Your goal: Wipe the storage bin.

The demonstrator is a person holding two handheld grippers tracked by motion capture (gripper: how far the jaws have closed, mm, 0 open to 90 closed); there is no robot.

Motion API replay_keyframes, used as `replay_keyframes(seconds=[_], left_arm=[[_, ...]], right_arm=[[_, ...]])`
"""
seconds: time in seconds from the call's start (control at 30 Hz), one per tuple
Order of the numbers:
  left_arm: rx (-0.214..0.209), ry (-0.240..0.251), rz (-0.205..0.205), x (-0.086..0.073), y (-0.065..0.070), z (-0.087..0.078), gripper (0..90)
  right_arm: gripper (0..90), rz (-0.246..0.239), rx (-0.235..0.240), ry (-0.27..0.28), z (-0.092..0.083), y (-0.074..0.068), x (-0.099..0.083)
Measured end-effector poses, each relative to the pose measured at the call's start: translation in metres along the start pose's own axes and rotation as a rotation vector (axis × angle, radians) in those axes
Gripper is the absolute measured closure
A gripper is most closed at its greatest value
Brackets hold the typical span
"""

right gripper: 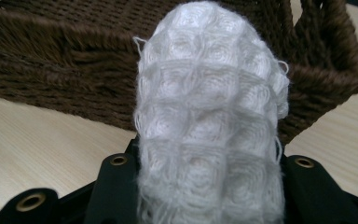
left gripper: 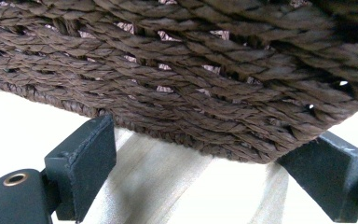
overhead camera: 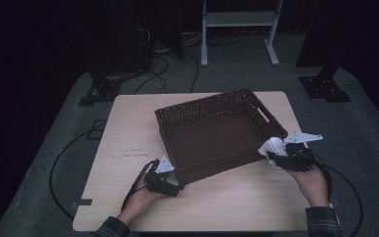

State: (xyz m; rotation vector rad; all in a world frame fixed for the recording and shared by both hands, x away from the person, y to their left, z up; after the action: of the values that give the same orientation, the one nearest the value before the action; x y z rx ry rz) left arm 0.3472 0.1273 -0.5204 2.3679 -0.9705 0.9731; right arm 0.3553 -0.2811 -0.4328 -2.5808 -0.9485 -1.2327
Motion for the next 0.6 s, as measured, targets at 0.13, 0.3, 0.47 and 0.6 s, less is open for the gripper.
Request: replay_keyframes(seconds=[0.13,0.3,0.47,0.6], left_arm=[[0.000,0.000,0.000,0.000,0.000,0.000,11.1],[0.000,0.000,0.000,0.000,0.000,0.000,11.1],[0.000,0.000,0.000,0.000,0.000,0.000,11.1],[0.000,0.000,0.000,0.000,0.000,0.000,11.1]], right_arm=[[55.2,-0.001,0.000,0.004,-0.001,-0.001,0.001],[55.2,0.008,0.010,0.000,0.004,-0.001,-0.002],[55.3,0.006,0.014,-0.021,0.010,-0.001,-0.005],[55.2,0.008,0.020,-0.046,0.017,-0.002,-0.010]])
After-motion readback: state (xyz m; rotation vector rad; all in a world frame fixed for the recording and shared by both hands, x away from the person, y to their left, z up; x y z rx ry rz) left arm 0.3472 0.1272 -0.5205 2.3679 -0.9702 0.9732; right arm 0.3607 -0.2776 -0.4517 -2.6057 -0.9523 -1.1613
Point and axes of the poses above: each handheld gripper's, and its own axes: z roughly forward along the jaws, x roughly out of its top, y roughly to its right, the point moved 3 cm from there along z, roughly forward along the jaws, and after that the axes turned 9 degrees about -z, right-handed, at the moved point
